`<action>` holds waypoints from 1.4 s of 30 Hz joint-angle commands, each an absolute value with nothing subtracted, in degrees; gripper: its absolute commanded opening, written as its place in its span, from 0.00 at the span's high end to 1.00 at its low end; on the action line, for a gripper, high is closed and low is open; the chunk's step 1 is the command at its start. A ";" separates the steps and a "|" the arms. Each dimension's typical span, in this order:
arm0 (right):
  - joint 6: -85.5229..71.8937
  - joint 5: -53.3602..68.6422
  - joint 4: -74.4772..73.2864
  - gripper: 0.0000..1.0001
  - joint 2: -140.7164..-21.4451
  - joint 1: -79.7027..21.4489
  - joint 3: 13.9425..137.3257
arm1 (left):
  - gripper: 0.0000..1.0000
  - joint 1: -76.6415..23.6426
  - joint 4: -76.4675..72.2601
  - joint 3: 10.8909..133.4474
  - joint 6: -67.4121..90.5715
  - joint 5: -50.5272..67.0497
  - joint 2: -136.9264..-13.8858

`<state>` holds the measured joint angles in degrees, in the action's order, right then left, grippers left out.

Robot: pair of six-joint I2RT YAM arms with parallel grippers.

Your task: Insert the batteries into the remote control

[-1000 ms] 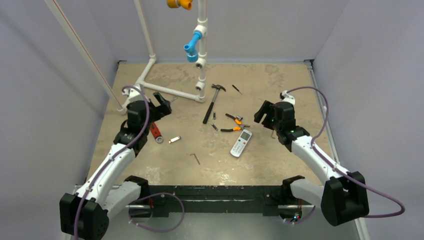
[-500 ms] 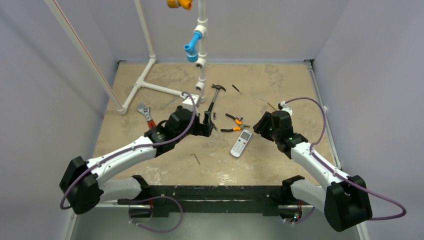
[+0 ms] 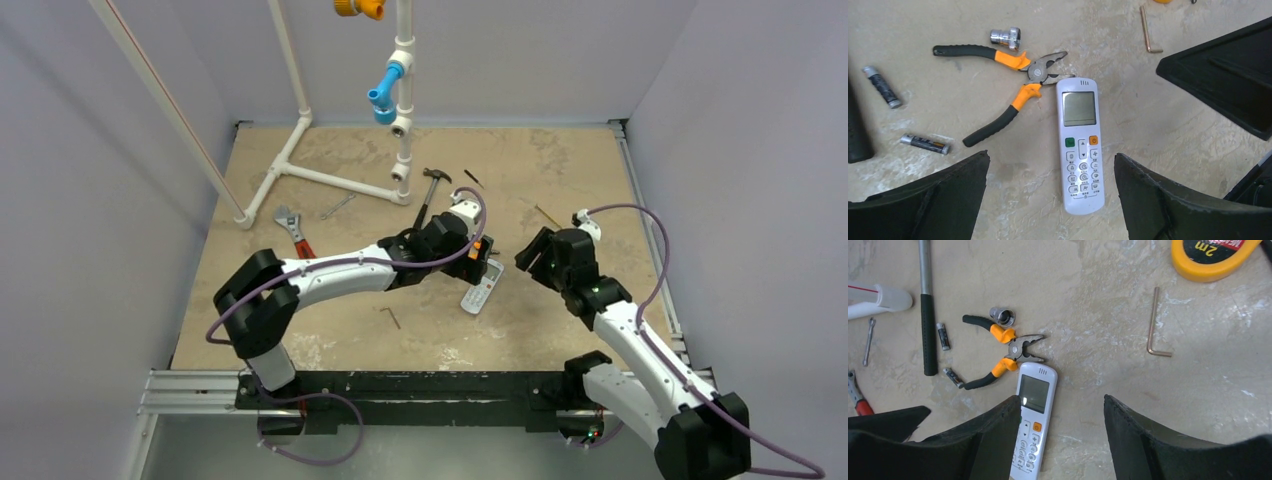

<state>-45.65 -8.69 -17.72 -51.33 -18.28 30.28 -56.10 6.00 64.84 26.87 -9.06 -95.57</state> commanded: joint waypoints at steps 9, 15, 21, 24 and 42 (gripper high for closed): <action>-44.38 -13.68 -24.26 0.40 -45.71 -15.73 35.26 | 0.11 -60.44 7.61 72.56 24.21 -2.76 -106.25; -44.06 -12.29 -23.79 0.40 -45.87 -15.51 35.11 | 0.11 -61.69 7.83 73.93 24.15 -2.15 -109.37; -43.57 -11.84 -23.54 0.42 -45.71 -15.47 34.90 | 0.13 -61.78 10.97 76.35 24.02 -3.59 -112.07; -43.18 -11.95 -23.48 0.44 -45.46 -15.34 34.86 | 0.15 -61.79 12.88 77.75 23.67 -4.61 -113.46; -40.76 -12.65 -22.59 0.49 -43.39 -15.38 33.98 | 0.66 -61.87 13.14 78.02 21.94 -3.58 -114.25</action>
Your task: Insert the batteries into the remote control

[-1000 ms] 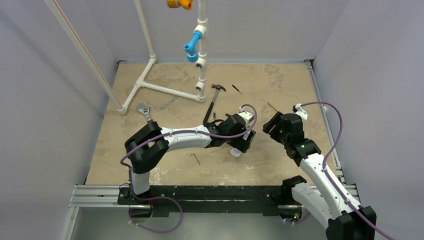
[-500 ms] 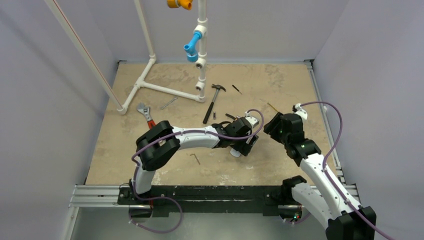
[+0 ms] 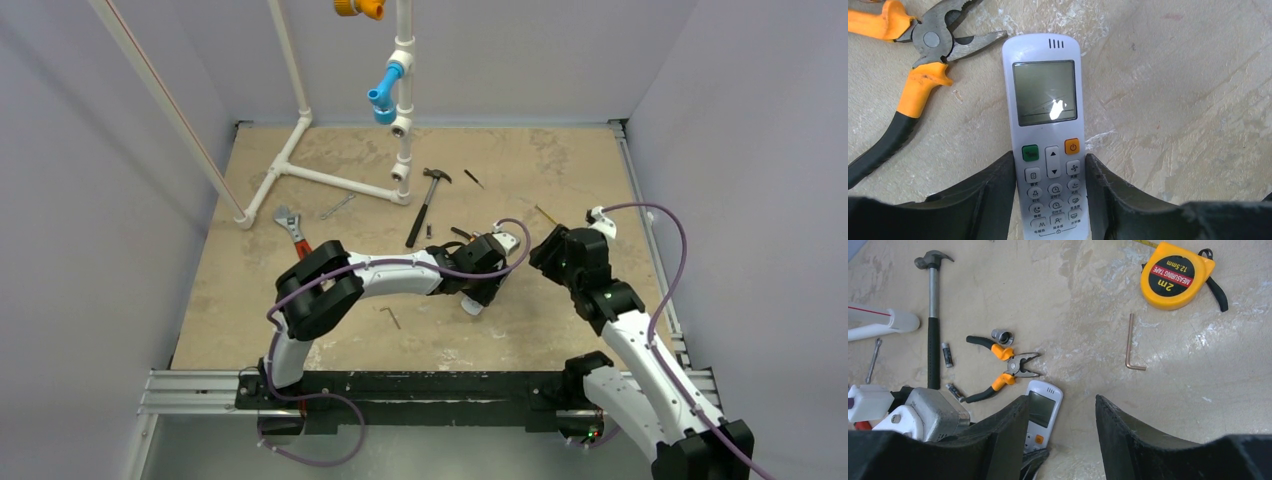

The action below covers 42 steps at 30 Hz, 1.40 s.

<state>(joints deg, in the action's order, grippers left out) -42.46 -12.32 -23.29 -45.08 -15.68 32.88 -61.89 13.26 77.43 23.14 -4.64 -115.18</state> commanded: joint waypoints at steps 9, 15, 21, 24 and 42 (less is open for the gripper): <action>-40.30 -8.40 -17.99 0.50 -41.15 -15.36 33.82 | 0.86 -61.66 6.56 73.87 21.06 0.44 -107.08; -41.68 -6.30 -16.54 0.45 -42.79 -15.38 33.37 | 0.86 -59.82 -2.17 67.25 23.34 6.16 -100.24; -42.90 -1.10 -12.02 0.33 -42.63 -15.29 30.60 | 0.86 -56.64 -10.32 61.20 28.25 12.66 -96.37; -43.15 3.11 -8.85 0.27 -43.92 -15.28 29.82 | 0.86 -55.52 -14.74 59.07 29.66 15.28 -95.10; -50.45 17.67 7.17 0.48 -48.81 -13.97 22.75 | 0.87 -54.59 -20.18 54.86 27.77 18.67 -91.39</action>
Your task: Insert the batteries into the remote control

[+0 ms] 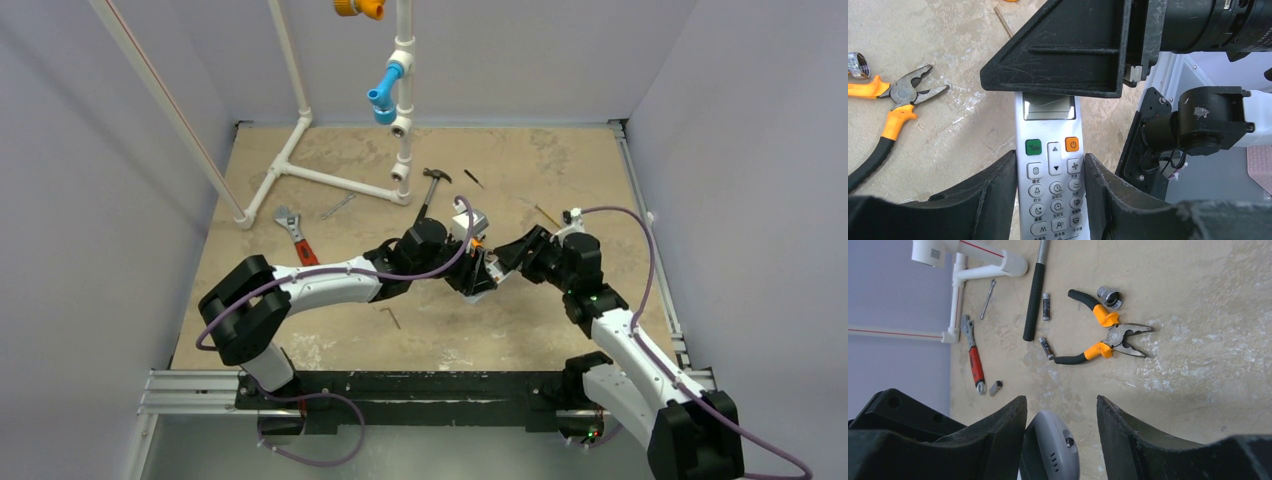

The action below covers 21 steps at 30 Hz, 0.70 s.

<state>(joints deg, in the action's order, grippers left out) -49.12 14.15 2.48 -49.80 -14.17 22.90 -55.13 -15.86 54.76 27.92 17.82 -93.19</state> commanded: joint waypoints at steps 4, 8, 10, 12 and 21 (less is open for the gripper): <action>-50.02 18.20 6.45 0.50 -48.30 -13.90 23.85 | 0.87 -54.49 -19.59 55.41 27.73 17.66 -92.29; -50.49 19.28 6.48 0.53 -47.80 -13.97 24.34 | 0.89 -54.42 -18.72 55.67 27.52 16.13 -93.14; -50.68 19.57 6.42 0.59 -47.28 -13.95 24.19 | 0.89 -54.40 -18.28 55.65 27.31 15.17 -93.40; -50.98 19.52 6.70 0.65 -46.91 -13.93 23.88 | 0.89 -54.40 -18.19 55.75 27.44 14.49 -93.78; -49.55 18.63 4.29 1.00 -47.78 -13.96 26.16 | 0.68 -54.42 -15.21 58.09 25.70 13.85 -96.51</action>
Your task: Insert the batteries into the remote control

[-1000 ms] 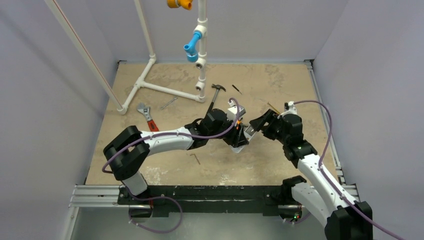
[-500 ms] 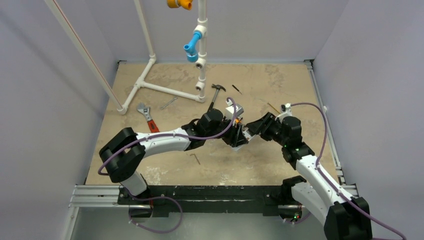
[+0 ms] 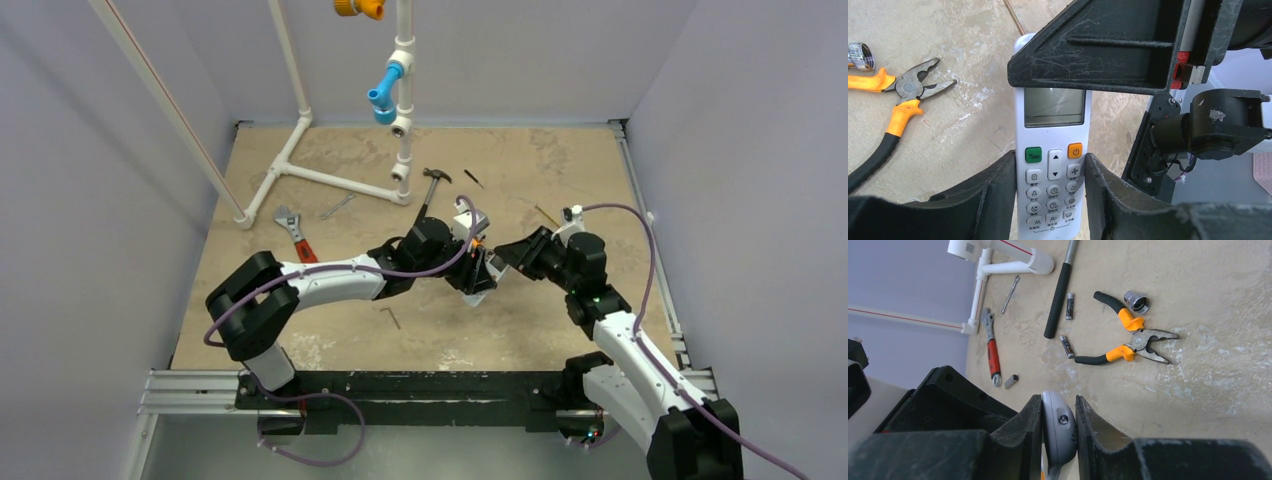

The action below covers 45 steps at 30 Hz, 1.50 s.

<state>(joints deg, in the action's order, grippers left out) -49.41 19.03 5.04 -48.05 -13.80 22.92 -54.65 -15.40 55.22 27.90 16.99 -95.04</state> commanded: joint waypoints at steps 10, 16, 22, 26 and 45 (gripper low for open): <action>-49.88 16.64 1.01 1.00 -50.29 -13.93 28.26 | 0.44 -54.92 -13.07 60.69 24.78 14.71 -99.10; -49.74 17.14 0.60 1.00 -50.46 -13.95 28.27 | 0.45 -55.11 -11.71 61.92 23.93 13.81 -99.45; -50.16 18.55 0.96 1.00 -51.59 -13.93 28.48 | 0.46 -55.11 -11.08 63.54 23.38 14.14 -100.36; -50.70 20.21 1.53 1.00 -51.98 -13.93 28.21 | 0.51 -55.30 -10.81 64.64 23.12 14.72 -100.83; -38.81 5.89 -10.66 0.27 -32.38 -13.97 31.27 | 1.00 -53.37 -16.51 62.57 34.47 17.90 -99.01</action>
<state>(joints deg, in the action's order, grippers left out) -46.17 10.70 -7.81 -37.58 -13.87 28.14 -55.07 -11.66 62.54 28.05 16.73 -100.62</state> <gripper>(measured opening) 0.723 0.489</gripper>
